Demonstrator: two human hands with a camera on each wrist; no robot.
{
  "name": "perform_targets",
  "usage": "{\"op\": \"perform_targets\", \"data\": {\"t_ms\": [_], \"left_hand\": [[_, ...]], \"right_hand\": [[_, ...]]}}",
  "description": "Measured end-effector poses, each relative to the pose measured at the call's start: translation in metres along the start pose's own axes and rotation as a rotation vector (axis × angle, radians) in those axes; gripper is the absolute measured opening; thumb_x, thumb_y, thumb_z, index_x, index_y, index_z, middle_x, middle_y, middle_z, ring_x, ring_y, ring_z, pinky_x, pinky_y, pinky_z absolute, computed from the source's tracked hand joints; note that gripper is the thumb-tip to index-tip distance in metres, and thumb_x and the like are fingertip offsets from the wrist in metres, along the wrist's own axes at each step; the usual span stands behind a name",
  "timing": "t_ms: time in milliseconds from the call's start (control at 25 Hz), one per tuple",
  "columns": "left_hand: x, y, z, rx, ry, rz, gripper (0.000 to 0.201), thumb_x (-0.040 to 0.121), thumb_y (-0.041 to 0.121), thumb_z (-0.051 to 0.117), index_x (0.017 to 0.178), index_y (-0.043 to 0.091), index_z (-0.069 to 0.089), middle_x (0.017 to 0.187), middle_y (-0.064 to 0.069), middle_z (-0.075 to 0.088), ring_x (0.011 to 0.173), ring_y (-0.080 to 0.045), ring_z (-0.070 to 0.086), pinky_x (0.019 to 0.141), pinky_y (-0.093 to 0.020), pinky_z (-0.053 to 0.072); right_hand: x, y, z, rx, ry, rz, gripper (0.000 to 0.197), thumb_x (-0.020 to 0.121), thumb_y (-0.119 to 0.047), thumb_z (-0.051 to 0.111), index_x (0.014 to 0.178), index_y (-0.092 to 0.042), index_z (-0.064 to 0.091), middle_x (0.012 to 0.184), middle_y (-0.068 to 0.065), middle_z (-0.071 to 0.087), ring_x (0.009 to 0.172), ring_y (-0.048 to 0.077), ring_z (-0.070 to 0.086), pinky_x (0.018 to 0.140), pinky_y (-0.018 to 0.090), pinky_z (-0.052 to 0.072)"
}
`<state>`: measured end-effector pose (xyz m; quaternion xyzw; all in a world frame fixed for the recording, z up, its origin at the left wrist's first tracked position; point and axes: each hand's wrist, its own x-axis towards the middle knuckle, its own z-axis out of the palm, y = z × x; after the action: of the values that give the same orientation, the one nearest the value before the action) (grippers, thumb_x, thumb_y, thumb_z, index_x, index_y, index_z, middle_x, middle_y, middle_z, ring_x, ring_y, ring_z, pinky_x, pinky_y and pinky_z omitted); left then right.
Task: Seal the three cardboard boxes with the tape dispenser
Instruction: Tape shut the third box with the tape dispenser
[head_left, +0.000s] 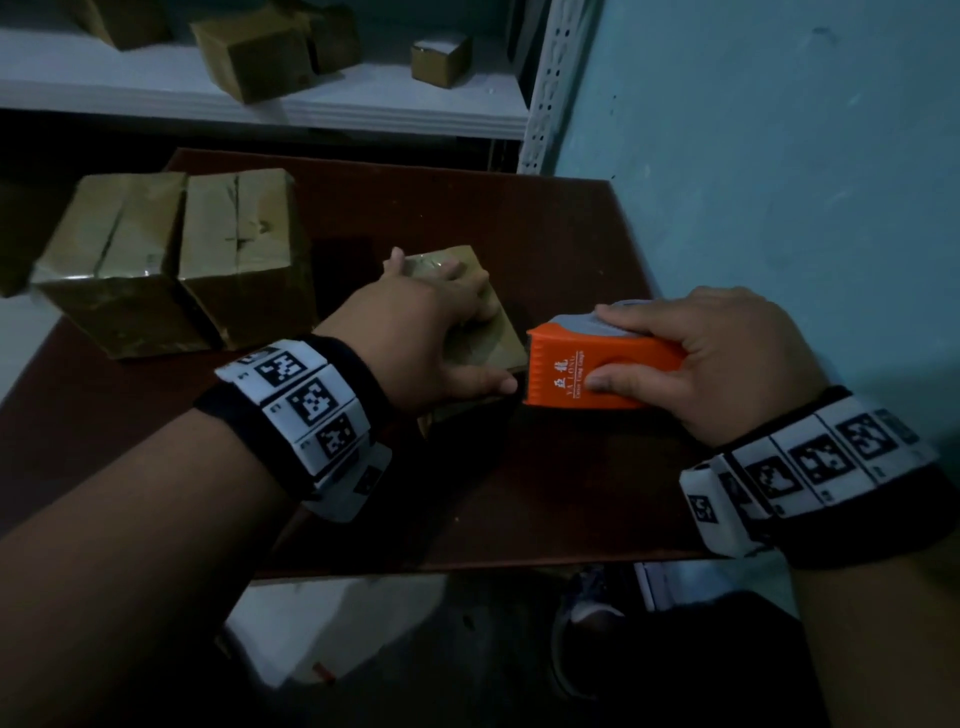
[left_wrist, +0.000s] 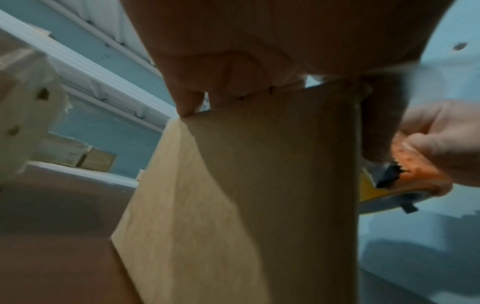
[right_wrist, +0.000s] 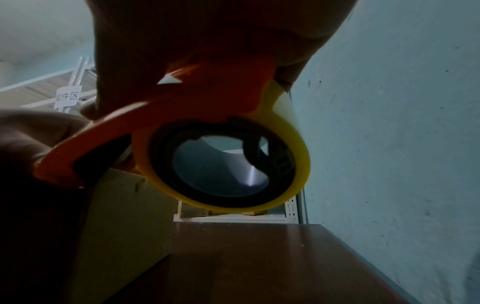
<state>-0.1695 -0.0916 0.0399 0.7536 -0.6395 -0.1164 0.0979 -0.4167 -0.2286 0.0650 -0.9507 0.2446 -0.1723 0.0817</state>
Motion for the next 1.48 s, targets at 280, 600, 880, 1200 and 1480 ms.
{"op": "perform_targets", "data": {"t_ms": [280,600,880,1200,1480], "left_hand": [[-0.005,-0.002,-0.005,-0.035,0.002,0.041,0.091,0.073,0.076,0.059,0.151,0.029,0.052,0.168,0.009,0.033,0.159,-0.013,0.016,0.131,-0.053,-0.002],[-0.004,-0.001,-0.005,-0.035,0.01,0.04,0.085,0.08,0.068,0.071,0.152,0.027,0.052,0.168,0.009,0.032,0.16,-0.013,0.015,0.131,-0.053,-0.003],[-0.01,-0.01,0.002,-0.104,0.001,0.055,0.096,0.068,0.08,0.066,0.15,0.032,0.053,0.169,0.011,0.03,0.161,-0.016,0.012,0.131,-0.052,0.004],[-0.01,-0.022,0.008,-0.324,0.107,0.102,0.048,0.093,0.048,0.066,0.138,0.033,0.065,0.159,0.015,0.044,0.155,-0.001,0.022,0.131,-0.049,0.009],[-0.018,-0.022,0.005,-0.3,0.005,0.146,0.098,0.07,0.079,0.074,0.152,0.031,0.052,0.166,0.017,0.031,0.158,0.001,0.008,0.13,-0.045,-0.01]], "right_hand": [[0.001,0.012,-0.01,0.039,-0.013,0.062,0.068,0.075,-0.07,0.067,0.129,-0.03,0.075,0.107,0.005,0.078,0.085,0.021,0.063,0.081,0.034,0.041],[0.011,-0.005,-0.005,-0.098,-0.119,0.202,0.065,0.079,-0.071,0.069,0.135,-0.039,0.069,0.117,0.001,0.076,0.106,0.026,0.065,0.095,0.039,0.042],[0.02,0.025,0.007,-0.325,-0.151,0.493,0.053,0.08,-0.075,0.07,0.112,-0.033,0.076,0.106,0.001,0.076,0.104,0.032,0.069,0.09,0.041,0.053],[0.016,0.017,0.052,-0.111,-0.075,0.444,0.063,0.079,-0.082,0.062,0.123,-0.038,0.067,0.105,-0.004,0.076,0.1,0.028,0.07,0.092,0.043,0.057],[0.013,0.011,0.067,-0.151,-0.252,0.465,0.06,0.084,-0.068,0.072,0.132,-0.041,0.048,0.11,0.0,0.07,0.1,0.03,0.068,0.087,0.047,0.058]]}}
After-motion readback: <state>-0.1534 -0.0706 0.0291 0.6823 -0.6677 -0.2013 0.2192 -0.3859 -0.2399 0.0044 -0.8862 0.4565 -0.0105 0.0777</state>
